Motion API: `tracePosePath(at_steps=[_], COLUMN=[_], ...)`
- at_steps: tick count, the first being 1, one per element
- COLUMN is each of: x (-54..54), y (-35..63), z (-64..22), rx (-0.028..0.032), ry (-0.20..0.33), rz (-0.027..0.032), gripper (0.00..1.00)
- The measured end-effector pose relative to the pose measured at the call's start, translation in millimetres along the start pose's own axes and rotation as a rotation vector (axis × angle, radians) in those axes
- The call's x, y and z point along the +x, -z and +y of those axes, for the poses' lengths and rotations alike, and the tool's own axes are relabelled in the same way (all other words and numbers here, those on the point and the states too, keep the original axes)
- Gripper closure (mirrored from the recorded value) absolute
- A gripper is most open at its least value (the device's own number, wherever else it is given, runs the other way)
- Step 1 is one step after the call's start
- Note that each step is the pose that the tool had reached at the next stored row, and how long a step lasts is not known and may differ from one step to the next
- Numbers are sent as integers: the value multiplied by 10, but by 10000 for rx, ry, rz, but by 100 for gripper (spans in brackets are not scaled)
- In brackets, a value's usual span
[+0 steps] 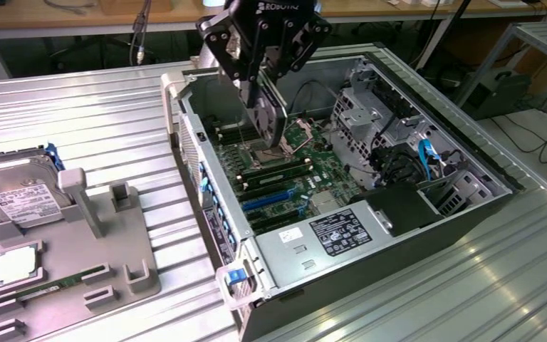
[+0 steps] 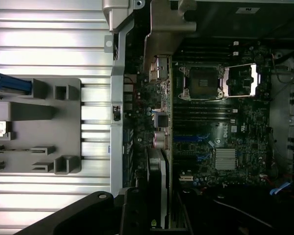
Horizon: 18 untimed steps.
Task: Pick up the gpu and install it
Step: 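Pick up the gpu and move the gpu toward the slot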
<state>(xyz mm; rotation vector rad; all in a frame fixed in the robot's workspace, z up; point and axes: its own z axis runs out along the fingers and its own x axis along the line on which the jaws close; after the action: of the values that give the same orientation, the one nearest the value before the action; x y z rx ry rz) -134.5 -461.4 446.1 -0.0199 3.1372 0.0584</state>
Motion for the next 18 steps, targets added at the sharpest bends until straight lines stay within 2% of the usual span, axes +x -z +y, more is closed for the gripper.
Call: tracePosePath(at_steps=[18], x=[-274], y=[-1], z=[-3], rx=[1], ry=[-1], rz=[1], gripper=[72])
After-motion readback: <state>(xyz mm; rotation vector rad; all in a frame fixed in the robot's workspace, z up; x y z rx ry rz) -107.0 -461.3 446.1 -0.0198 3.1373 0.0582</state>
